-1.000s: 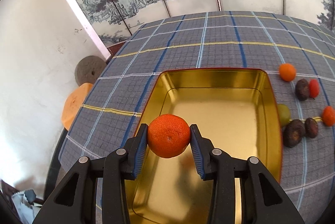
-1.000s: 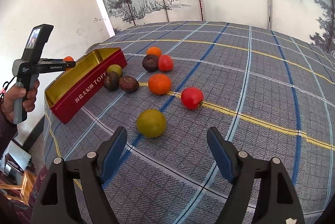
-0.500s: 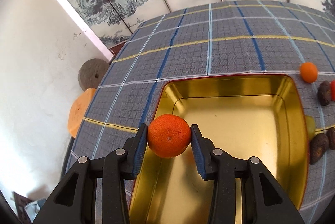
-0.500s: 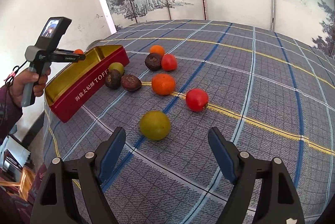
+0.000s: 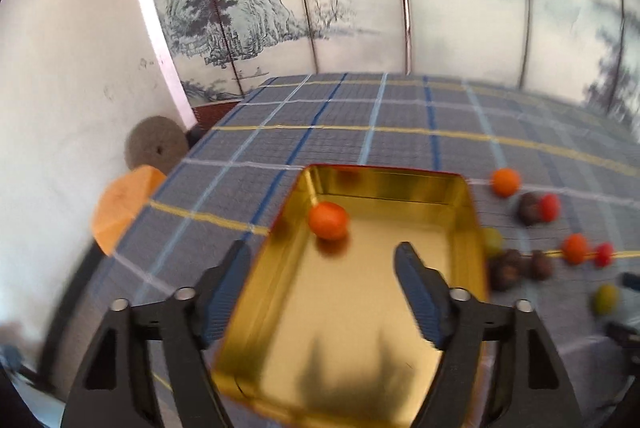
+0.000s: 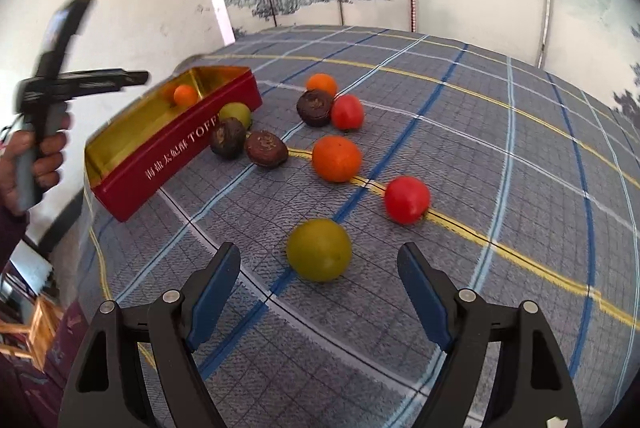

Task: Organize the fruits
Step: 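Open the left gripper to drop the orange into the tin, then lower the green lime into the tin and release with the right gripper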

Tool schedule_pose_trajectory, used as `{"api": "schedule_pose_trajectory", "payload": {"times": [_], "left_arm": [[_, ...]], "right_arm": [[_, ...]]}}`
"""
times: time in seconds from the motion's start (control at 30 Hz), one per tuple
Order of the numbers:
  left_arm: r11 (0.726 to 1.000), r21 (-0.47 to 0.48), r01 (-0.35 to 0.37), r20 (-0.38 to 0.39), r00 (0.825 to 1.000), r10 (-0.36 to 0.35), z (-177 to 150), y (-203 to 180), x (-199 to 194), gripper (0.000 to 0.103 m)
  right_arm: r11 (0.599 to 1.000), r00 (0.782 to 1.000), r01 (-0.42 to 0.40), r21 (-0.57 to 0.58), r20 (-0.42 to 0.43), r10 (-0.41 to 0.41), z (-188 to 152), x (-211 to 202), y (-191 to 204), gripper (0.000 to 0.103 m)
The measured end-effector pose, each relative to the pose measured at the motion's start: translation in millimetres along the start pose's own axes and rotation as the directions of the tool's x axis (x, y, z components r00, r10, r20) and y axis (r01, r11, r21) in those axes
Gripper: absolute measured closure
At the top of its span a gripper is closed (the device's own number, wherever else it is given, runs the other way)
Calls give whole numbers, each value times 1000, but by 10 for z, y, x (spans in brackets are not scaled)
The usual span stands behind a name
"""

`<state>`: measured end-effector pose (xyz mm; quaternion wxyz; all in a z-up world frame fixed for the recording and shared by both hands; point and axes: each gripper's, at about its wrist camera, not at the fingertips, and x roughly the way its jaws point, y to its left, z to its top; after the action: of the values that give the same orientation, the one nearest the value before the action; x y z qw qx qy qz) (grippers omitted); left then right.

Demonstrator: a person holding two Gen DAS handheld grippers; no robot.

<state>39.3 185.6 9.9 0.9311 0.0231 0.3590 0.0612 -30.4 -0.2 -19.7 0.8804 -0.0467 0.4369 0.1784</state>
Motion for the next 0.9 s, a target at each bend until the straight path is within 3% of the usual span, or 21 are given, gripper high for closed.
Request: {"api": "schedule_pose_trajectory", "payload": {"times": [0.1,0.23,0.37,0.4,0.5,0.6,0.7,0.77,0.9], "left_arm": [[998,-54,37,79,996,-33,-236,54,-343,16],[998,-30,53,56,997,-52,-443,44,-547,14],[999,35,22,37,999,-24,-620,-21,-656,14],[999,48,3,49,999,-5,-657,-37,-692,14],[998,54,-42,74,997,38,-756,-22,-786,14],[999,4,-45,51,998,45,-773,96,-788,14],[998,-54,-37,17,999,38,-776,234,-739,14],[995,-81,-53,-1,999,53,-786,301,-710,14],[991,-110,-82,-48,996,77,-833,408,-666,14]], "right_arm": [[999,1000,16,-29,-22,-16,36,75,26,25],[999,998,18,-38,-55,-20,66,182,-10,35],[997,995,25,-74,-93,-32,77,283,13,67],[997,994,20,-71,-103,-27,89,277,20,71],[997,996,8,-71,-92,-14,166,172,132,71],[991,995,-96,-92,-14,95,450,-89,405,71],[969,978,-203,-144,28,209,844,-179,770,70],[950,964,-256,-177,22,264,1099,-62,1026,70],[932,957,-289,-218,-52,285,1387,415,1452,70]]}}
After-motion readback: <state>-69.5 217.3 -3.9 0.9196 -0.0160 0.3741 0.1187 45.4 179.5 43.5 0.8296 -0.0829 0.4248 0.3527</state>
